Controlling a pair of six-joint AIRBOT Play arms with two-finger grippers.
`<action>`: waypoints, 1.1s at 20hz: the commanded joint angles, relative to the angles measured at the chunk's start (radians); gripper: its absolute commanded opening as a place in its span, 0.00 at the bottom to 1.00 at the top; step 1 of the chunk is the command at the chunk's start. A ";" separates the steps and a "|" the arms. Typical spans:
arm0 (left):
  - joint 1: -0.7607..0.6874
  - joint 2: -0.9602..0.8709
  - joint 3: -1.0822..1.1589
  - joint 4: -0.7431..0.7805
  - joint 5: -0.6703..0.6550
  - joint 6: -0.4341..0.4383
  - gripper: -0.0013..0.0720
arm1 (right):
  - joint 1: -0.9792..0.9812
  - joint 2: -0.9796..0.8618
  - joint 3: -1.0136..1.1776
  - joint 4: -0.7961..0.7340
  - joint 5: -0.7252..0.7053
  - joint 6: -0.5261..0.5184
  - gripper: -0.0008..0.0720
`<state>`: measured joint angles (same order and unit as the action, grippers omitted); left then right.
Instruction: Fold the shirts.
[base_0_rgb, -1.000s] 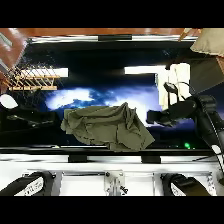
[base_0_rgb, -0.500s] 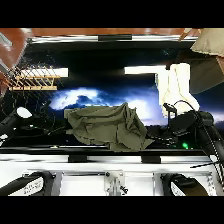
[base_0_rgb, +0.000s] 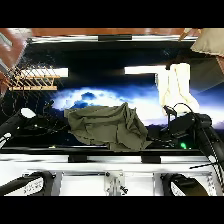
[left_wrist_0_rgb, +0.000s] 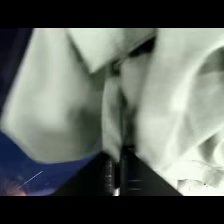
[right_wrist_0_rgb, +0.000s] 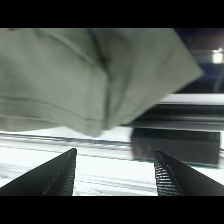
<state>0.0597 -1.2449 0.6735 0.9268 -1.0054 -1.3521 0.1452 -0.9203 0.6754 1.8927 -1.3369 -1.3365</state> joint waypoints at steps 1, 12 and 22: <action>0.000 0.011 0.008 -0.048 -0.021 0.046 0.07 | -0.001 0.001 -0.073 -0.035 0.005 0.030 0.82; 0.002 0.281 0.054 -0.048 -0.080 0.140 0.07 | 0.000 -0.005 -0.203 0.063 0.374 0.234 0.81; 0.003 0.341 0.325 -0.045 -0.087 0.118 0.07 | 0.000 -0.151 -0.203 0.088 0.465 0.215 0.27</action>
<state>0.0612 -0.9100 0.9260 0.8787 -1.0943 -1.2304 0.1444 -1.0515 0.4736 1.9869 -0.9207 -1.1202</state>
